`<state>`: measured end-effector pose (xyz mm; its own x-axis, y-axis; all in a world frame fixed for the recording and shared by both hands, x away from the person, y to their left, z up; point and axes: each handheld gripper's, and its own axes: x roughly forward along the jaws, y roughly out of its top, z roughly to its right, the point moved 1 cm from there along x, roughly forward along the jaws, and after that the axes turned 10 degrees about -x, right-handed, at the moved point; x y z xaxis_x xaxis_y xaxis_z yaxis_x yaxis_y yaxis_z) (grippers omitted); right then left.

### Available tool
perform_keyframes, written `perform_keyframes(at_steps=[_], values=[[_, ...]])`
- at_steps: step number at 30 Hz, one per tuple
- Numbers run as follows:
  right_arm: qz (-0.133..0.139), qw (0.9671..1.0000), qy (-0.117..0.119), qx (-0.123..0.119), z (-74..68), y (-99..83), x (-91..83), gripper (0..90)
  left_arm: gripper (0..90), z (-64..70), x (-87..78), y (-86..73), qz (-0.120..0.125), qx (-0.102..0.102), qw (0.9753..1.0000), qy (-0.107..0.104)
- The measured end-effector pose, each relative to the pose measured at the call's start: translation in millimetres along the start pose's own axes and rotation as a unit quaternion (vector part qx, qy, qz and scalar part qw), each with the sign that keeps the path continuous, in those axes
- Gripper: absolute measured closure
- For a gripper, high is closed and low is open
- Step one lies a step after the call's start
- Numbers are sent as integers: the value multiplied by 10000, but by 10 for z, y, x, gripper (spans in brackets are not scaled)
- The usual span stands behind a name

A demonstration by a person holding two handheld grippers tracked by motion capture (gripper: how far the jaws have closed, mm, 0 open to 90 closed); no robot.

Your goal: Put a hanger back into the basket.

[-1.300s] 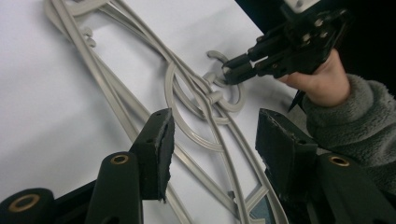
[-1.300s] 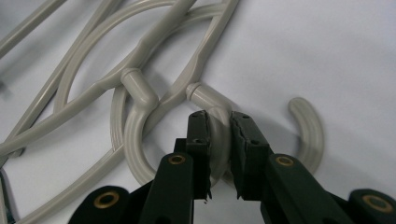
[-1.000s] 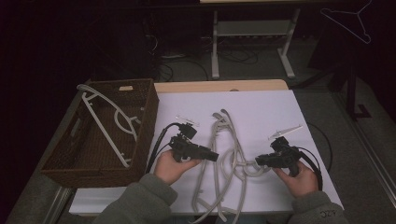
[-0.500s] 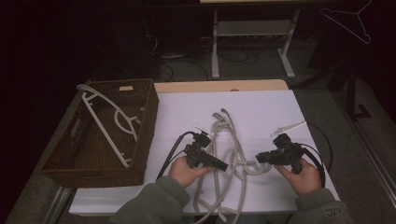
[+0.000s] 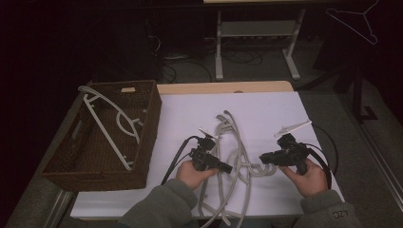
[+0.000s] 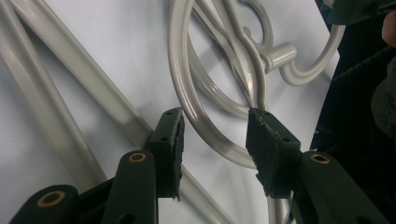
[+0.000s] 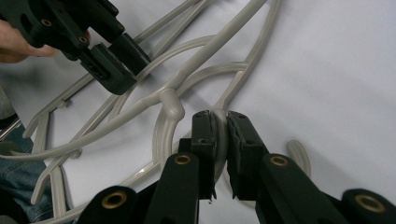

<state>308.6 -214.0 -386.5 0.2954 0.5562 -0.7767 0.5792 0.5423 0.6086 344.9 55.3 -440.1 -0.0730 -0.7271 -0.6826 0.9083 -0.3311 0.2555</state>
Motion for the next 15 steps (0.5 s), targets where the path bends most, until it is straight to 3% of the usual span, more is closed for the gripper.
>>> perform_keyframes(at_steps=[9, 15], values=[[38, 10000, 11, 20, 0, 5, -23, 812, 637, -30, 73, 24, -104, -172, 9997, -105], [56, 10000, 3, -3, 1, -3, -18, 812, 694, -78, 88, 46, 5, -361, 9991, -207]])
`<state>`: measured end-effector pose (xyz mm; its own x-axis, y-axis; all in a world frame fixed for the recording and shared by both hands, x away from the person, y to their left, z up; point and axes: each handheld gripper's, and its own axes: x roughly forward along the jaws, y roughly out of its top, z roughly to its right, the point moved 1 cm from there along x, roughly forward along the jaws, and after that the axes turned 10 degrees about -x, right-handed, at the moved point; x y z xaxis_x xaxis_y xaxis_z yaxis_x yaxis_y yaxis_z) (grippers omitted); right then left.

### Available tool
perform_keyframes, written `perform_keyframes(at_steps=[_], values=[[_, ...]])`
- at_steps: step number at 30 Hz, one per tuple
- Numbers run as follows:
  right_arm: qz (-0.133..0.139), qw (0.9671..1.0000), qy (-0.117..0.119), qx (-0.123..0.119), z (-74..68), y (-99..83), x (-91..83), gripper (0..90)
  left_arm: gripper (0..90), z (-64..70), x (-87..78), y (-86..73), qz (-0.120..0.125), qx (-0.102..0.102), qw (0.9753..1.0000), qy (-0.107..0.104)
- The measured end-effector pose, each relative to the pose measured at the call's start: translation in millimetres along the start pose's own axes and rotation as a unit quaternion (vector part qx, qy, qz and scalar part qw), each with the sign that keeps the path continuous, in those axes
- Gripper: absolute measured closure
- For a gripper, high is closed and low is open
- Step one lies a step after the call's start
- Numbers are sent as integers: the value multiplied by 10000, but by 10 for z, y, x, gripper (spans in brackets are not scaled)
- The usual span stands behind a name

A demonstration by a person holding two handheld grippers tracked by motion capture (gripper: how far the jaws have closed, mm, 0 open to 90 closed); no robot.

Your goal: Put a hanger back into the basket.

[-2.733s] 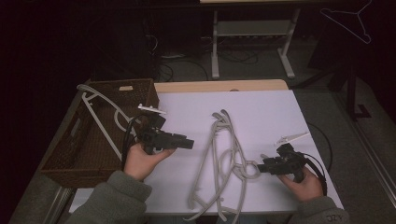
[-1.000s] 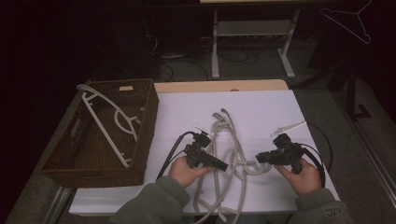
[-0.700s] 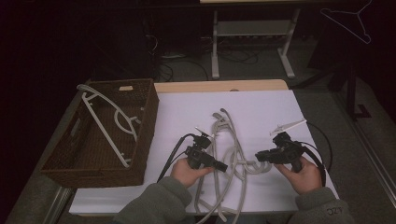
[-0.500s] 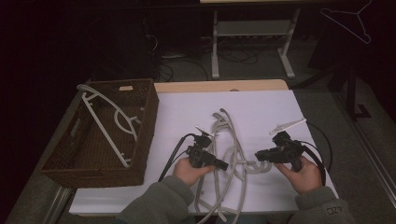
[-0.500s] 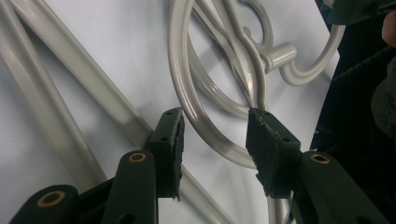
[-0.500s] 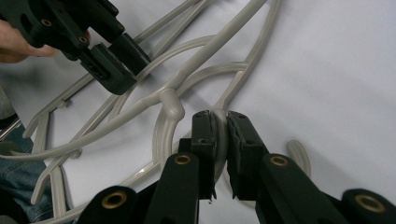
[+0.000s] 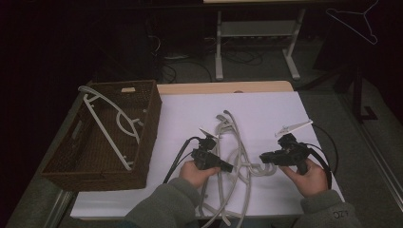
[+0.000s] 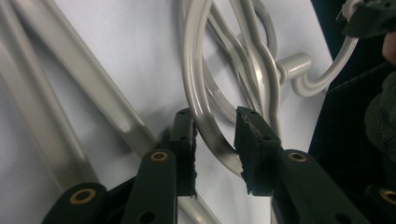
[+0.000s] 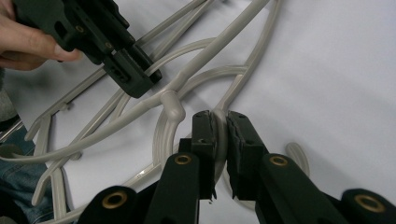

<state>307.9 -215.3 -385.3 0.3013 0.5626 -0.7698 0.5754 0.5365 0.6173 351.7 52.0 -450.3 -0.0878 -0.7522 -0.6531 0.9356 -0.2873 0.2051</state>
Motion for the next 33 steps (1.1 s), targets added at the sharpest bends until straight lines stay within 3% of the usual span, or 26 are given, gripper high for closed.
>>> perform_keyframes(at_steps=[9, 15, 21, 25, 33], values=[[68, 10000, 55, 20, -6, -20, -21, 811, 743, -35, -85, -27, 169, -117, 9995, -226], [122, 9999, 119, 0, -8, -37, -20, 809, 759, -2, -150, -67, 294, -93, 9993, -225], [112, 9998, 150, -4, -20, -53, -6, 806, 780, -37, -189, -93, 375, -166, 9985, -375], [165, 9997, 178, 1, -18, -54, -8, 802, 804, -48, -228, -99, 510, -345, 9964, -590], [238, 9995, 226, -46, -29, -58, -24, 789, 837, -42, -312, -121, 623, -440, 9936, -834]])
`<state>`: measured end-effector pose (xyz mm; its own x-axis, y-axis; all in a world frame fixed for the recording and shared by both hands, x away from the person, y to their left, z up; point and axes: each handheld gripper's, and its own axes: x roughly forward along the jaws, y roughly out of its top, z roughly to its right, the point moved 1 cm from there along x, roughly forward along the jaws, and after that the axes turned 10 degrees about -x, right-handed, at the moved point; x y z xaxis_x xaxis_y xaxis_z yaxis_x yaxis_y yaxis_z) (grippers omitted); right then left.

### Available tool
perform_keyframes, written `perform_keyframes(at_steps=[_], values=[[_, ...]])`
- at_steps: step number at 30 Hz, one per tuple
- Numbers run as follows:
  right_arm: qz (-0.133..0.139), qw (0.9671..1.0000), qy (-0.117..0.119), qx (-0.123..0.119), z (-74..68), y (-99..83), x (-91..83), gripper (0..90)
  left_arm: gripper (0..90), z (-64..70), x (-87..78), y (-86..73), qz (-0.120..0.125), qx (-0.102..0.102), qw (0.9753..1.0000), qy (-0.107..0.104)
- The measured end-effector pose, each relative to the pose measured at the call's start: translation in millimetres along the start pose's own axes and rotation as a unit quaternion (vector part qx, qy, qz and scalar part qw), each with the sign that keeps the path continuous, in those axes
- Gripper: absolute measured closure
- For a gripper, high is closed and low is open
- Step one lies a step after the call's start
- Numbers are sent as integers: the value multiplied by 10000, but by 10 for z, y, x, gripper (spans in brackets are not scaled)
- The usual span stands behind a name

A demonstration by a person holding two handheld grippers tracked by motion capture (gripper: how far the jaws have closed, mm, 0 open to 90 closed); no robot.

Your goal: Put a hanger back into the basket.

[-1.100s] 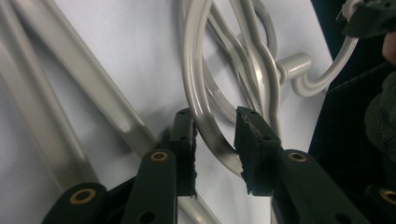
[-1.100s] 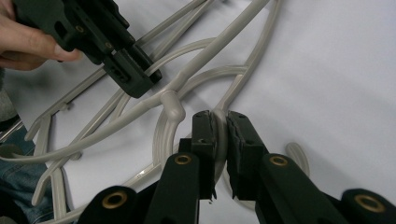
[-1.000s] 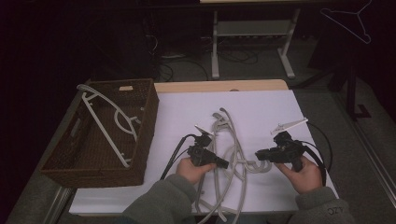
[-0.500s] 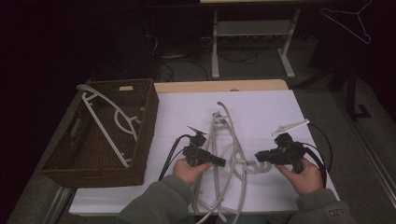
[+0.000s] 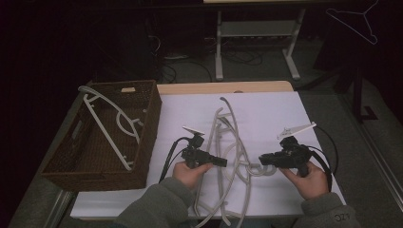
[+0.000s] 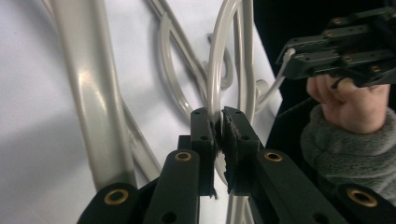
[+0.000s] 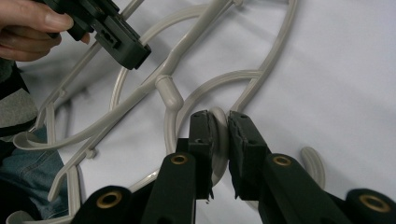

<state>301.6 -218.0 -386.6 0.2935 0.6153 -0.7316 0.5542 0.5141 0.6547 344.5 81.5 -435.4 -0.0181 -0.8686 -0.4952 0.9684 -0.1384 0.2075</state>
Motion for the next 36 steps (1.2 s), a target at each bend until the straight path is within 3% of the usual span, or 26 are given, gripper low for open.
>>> perform_keyframes(at_steps=[9, 13, 17, 22, 36], values=[[168, 9998, 69, -50, -12, 1, -18, 745, 865, 32, -133, -4, 74, 10, 9997, -242], [340, 9994, 71, -7, 10, -13, -52, 637, 865, 61, -237, 9, 166, 48, 9995, -270], [596, 9981, 106, 83, 20, -32, -122, 529, 864, 121, -387, 36, 267, 144, 9993, -203], [855, 9962, 138, 47, 26, -73, -199, 464, 864, 196, -633, 69, 465, 247, 9986, -40], [658, 9978, 64, 53, 46, -125, -80, 406, 863, 425, -1183, 149, 862, 359, 9955, 137]])
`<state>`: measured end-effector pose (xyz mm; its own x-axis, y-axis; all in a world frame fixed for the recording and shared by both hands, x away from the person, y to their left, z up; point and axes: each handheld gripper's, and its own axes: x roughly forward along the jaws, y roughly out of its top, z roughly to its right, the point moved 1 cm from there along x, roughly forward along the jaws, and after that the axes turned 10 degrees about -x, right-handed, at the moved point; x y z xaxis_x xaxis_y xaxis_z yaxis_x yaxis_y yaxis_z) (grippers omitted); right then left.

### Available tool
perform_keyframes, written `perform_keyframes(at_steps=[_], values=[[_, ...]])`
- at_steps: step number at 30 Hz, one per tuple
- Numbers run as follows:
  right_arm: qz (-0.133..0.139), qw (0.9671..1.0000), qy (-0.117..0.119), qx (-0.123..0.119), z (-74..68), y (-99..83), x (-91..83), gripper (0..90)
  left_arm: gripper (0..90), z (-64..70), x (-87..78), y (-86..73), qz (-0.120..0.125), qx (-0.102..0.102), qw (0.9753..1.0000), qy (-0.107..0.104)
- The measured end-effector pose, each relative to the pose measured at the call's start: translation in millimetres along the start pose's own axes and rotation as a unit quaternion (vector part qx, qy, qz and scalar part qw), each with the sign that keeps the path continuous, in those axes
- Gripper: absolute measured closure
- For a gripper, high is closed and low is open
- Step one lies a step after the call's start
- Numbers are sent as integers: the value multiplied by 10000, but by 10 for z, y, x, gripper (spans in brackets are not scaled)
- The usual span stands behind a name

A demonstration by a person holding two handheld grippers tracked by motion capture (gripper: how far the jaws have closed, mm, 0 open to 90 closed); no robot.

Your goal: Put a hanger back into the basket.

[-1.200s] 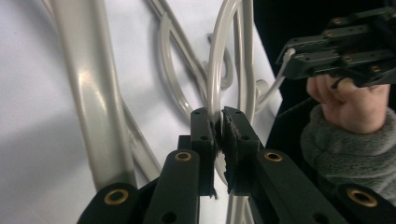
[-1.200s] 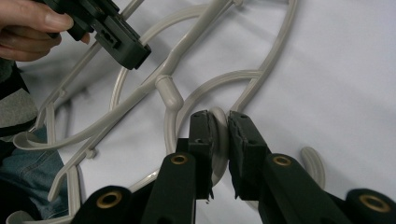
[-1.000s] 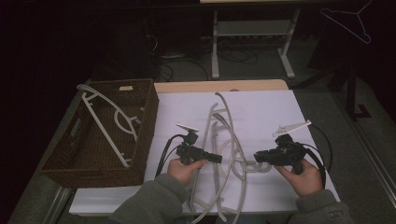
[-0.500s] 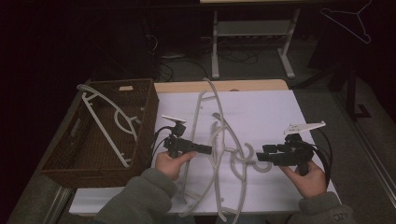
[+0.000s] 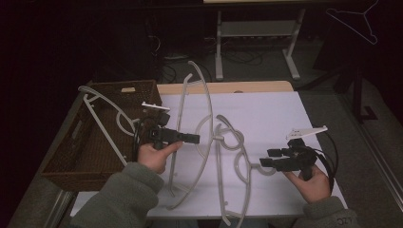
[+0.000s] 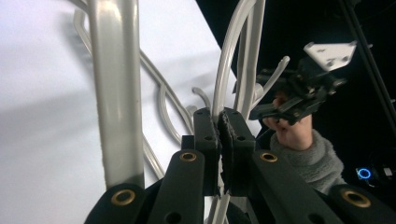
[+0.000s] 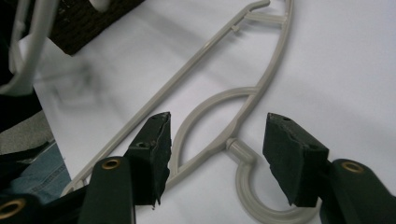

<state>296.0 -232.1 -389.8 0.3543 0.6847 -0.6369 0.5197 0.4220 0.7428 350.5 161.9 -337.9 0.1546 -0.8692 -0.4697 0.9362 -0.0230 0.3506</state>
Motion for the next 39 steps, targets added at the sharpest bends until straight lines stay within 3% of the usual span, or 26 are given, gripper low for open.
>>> perform_keyframes(at_steps=[26, 33, 39], values=[[-25, 9998, -180, -23, 43, -35, 32, 342, 862, 81, -614, 302, 473, -74, 9986, 203], [-70, 9998, -187, -24, 36, -36, 47, 328, 862, 107, -927, 402, 781, -213, 9967, 22], [-94, 9998, -194, 1, 42, -39, 61, 324, 861, 69, -1244, 477, 1065, -254, 9938, 180]])
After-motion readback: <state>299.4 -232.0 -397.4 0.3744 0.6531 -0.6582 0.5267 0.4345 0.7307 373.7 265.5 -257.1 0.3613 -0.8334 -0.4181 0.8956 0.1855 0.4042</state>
